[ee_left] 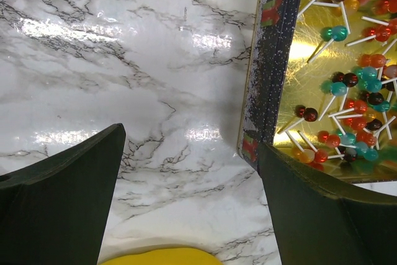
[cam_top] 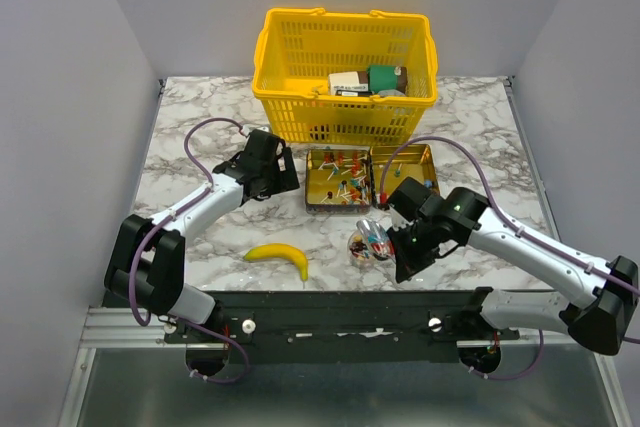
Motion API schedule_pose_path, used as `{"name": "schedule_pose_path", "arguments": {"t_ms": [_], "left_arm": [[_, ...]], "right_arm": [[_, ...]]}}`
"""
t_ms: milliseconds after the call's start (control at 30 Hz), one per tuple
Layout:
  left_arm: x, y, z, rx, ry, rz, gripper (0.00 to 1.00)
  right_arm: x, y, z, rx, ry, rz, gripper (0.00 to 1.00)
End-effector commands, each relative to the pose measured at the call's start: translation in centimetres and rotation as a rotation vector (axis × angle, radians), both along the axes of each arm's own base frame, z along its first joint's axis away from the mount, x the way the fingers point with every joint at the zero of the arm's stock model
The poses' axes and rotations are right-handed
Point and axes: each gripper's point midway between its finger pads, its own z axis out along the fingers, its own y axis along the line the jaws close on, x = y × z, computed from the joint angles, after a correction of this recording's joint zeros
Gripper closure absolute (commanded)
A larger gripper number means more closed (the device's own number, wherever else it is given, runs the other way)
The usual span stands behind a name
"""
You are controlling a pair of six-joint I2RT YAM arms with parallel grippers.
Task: Pack the candies
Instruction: Place the fake candies in the packing bottle.
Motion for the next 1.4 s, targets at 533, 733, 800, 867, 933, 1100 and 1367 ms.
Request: {"name": "schedule_pose_path", "arguments": {"t_ms": [533, 733, 800, 867, 933, 1100, 1367], "left_arm": [[0.5, 0.8, -0.7, 0.018, -0.003, 0.012, 0.01], [0.6, 0.9, -0.8, 0.016, 0.002, 0.013, 0.01], [0.6, 1.0, -0.8, 0.017, 0.001, 0.014, 0.01], [0.6, 0.9, -0.8, 0.017, 0.001, 0.013, 0.01], [0.7, 1.0, -0.8, 0.015, 0.000, 0.016, 0.01], [0.6, 1.0, -0.7, 0.016, -0.002, 0.018, 0.01], [0.7, 1.0, -0.7, 0.011, -0.003, 0.022, 0.01]], "right_arm": [[-6.4, 2.3, 0.4, 0.075, 0.477, -0.039, 1.00], [-6.2, 2.5, 0.7, 0.137, 0.570, -0.128, 1.00], [-5.9, 2.5, 1.0, 0.162, 0.588, -0.151, 1.00], [-5.9, 2.7, 1.3, 0.179, 0.610, -0.162, 1.00], [-5.9, 2.6, 1.5, 0.190, 0.632, -0.178, 1.00], [-6.2, 2.5, 2.6, 0.248, 0.688, -0.212, 0.99], [-7.4, 2.7, 4.9, 0.368, 0.799, -0.261, 0.99]]}}
